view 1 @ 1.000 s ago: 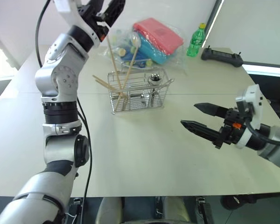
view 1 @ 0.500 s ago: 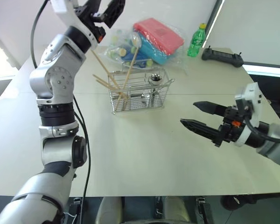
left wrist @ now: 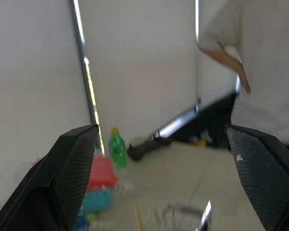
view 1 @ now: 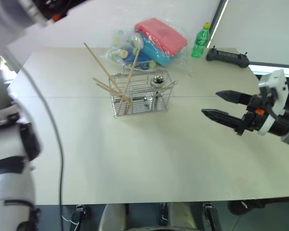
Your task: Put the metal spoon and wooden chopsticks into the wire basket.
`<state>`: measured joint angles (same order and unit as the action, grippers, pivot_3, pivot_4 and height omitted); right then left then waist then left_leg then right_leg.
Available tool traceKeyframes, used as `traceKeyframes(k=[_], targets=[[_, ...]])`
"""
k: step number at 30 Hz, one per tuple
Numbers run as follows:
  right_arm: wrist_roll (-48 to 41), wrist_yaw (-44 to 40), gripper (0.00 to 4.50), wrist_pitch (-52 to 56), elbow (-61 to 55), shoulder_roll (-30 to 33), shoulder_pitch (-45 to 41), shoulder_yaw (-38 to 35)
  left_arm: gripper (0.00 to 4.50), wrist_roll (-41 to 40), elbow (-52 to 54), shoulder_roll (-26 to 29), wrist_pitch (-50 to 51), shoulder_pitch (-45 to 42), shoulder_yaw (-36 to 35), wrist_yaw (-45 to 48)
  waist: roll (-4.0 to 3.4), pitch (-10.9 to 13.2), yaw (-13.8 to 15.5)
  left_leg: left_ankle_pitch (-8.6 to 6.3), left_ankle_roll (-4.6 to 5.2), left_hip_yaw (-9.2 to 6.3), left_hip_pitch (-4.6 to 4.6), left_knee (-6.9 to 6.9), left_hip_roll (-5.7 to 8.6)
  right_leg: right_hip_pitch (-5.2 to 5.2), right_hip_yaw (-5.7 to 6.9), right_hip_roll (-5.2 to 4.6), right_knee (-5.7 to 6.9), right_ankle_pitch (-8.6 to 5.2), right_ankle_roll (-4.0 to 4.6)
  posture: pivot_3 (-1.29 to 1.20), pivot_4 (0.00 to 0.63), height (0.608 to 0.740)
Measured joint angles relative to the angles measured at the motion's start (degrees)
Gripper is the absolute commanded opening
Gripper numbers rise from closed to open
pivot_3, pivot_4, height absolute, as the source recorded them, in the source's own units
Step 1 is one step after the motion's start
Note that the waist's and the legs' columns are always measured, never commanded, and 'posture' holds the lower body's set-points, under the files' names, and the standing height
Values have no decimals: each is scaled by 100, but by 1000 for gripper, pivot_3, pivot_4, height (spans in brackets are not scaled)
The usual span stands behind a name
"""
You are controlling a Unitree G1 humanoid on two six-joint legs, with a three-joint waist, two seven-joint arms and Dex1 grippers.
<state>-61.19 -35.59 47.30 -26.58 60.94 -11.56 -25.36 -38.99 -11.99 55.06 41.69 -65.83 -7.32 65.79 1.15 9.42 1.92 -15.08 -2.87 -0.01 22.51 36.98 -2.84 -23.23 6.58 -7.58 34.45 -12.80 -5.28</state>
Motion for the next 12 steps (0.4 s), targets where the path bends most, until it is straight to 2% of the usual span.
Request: traceKeyframes(k=[3,6,8,12], targets=[[294,-332,4500,-68,223,64,45,-65,4428,644,14,1117,-671,1038,580,1537,-3,6,29,-1,-1,1,12,1,-4,-8,0,0,-4,-3,6,0,150,678],[525,-621,4500,-170,328,75,66,-69,4428,1217,-69,1762,-1467,1839,719,2236,-6,9,47,-2,-2,0,32,9,-4,-25,0,-2,-19,-2,9,0,150,678],[687,-817,4500,-217,464,99,73,-73,4428,1474,-232,1965,-1874,2199,685,2426,-8,10,53,-2,-3,0,37,12,-3,-31,0,-3,-29,-7,1,0,150,678],[915,-1090,4500,-273,681,105,-62,-43,4428,1556,-299,1976,-2081,2447,520,2422,-8,10,35,-1,-2,2,49,16,-3,-26,0,-5,-29,-14,-13,0,150,678]])
